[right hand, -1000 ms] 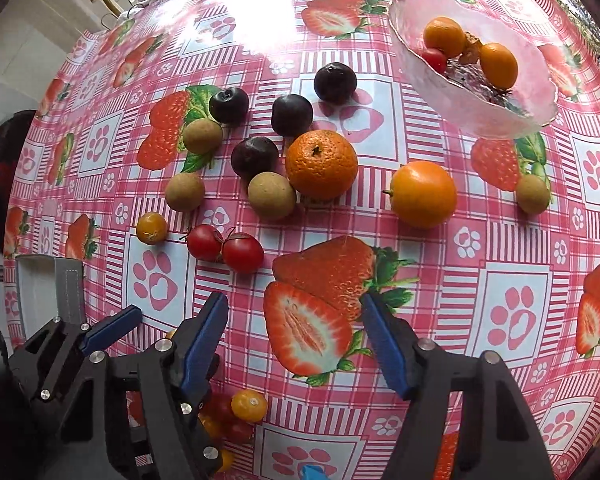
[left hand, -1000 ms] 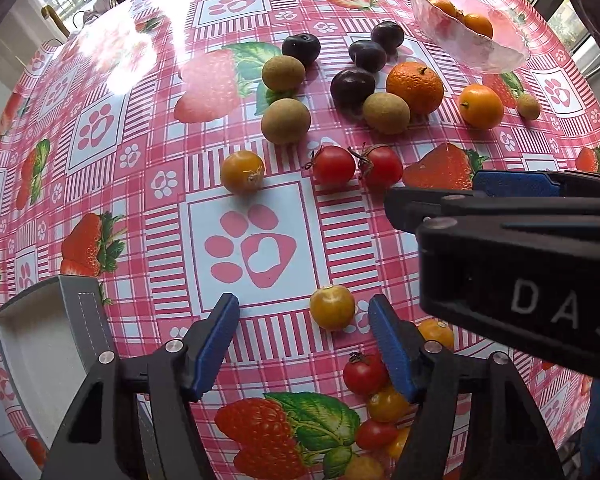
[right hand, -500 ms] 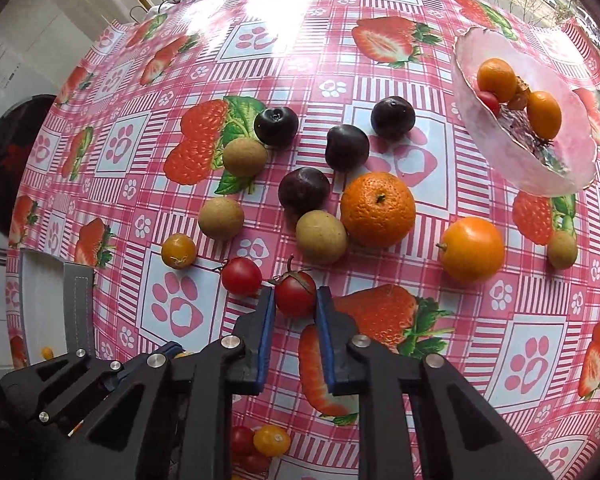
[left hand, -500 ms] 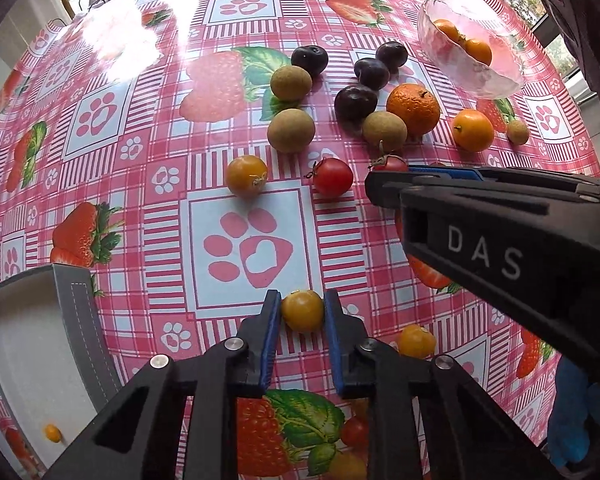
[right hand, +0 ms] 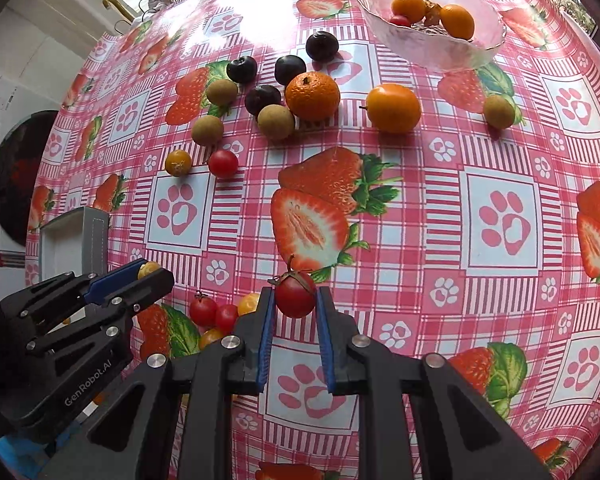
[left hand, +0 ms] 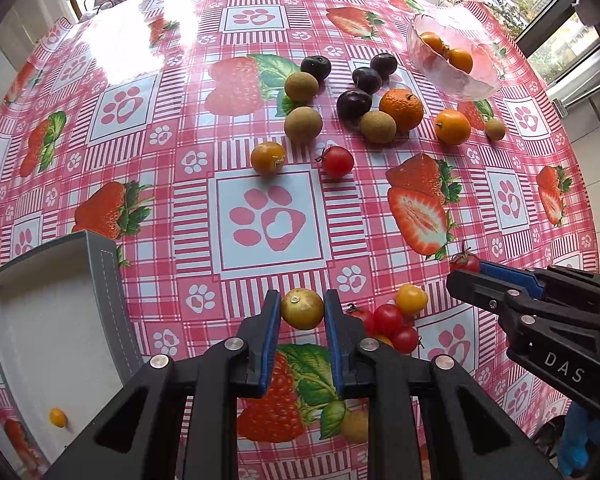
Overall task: Organize fruits
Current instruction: 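Carry both cherry tomatoes into the white tray and open both tools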
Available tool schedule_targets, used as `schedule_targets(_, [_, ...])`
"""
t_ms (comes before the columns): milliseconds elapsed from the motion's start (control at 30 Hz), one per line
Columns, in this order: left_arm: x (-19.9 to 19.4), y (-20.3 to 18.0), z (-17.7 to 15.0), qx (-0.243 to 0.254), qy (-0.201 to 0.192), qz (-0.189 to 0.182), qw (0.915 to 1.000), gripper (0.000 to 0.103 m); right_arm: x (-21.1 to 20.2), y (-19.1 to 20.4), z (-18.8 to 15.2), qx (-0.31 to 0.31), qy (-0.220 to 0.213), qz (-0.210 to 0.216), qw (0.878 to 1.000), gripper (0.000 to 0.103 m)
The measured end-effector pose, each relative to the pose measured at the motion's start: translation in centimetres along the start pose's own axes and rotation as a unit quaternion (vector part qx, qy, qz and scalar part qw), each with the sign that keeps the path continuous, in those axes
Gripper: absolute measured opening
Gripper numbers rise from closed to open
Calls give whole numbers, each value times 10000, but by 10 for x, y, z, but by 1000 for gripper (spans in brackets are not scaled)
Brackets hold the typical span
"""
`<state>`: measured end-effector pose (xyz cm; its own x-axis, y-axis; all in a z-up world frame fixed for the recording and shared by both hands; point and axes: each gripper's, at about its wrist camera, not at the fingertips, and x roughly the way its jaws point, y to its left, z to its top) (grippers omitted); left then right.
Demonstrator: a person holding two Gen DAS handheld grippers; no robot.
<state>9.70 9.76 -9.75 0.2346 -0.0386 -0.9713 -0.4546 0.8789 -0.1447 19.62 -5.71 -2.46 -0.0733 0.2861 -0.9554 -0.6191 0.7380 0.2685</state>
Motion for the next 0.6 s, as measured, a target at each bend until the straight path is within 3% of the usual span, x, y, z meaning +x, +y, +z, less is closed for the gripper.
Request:
schedule_targets(267, [-42, 4, -28, 137, -208, 7, 9997, 23, -17, 12, -35, -79, 90, -145, 9998, 22])
schedule_targets(600, [-73, 41, -59, -48, -353, 209, 9991, 23, -38, 64, -50, -548, 3, -279, 9981, 22])
